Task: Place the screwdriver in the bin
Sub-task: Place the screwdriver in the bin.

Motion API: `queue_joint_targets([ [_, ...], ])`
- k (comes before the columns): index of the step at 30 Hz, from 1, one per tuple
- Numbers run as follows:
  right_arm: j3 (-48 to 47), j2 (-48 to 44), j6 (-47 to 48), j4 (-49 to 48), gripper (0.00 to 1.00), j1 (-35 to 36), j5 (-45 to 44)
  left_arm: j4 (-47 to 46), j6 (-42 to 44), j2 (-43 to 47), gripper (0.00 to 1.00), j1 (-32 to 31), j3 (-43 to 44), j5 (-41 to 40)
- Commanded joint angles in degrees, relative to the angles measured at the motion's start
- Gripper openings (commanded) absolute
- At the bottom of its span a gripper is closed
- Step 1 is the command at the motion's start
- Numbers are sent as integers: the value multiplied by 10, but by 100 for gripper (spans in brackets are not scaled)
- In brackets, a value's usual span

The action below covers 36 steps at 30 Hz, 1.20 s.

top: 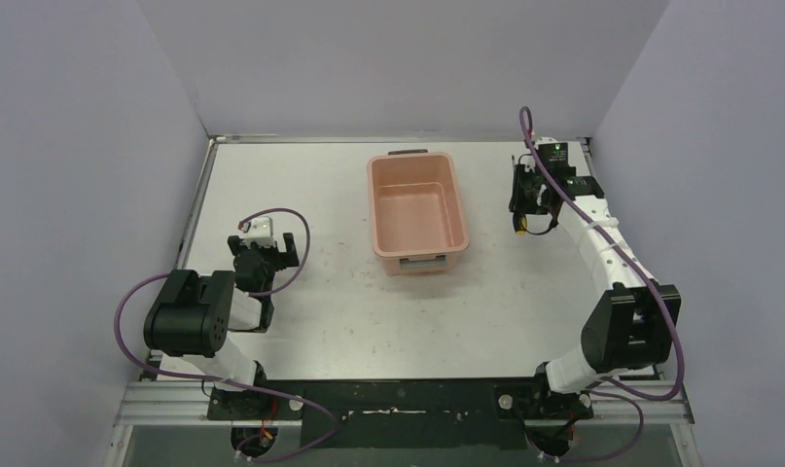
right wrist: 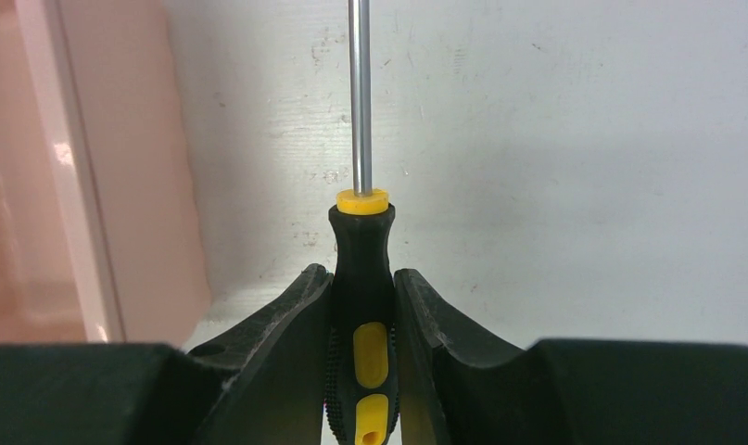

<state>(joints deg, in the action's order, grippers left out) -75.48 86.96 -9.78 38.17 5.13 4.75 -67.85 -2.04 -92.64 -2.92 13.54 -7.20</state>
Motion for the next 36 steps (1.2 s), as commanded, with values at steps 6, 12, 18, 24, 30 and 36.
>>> queue_joint_targets([
  [6,-39,-29,-18,11,19,41,-1,-17,5,3,97,-1,10,3],
  [12,-63,5,-42,9,18,120,-25,-17,5,4,97,-1,10,3],
  [18,-87,38,-71,3,18,181,-31,-17,5,4,97,-1,10,3],
  [24,-106,67,-89,-7,18,228,-34,-17,5,3,97,-1,10,3],
  [30,-119,93,-103,-22,18,265,-36,-17,5,4,97,-1,10,3],
  [36,-132,117,-108,-23,18,288,-45,-17,5,4,97,-1,10,3],
])
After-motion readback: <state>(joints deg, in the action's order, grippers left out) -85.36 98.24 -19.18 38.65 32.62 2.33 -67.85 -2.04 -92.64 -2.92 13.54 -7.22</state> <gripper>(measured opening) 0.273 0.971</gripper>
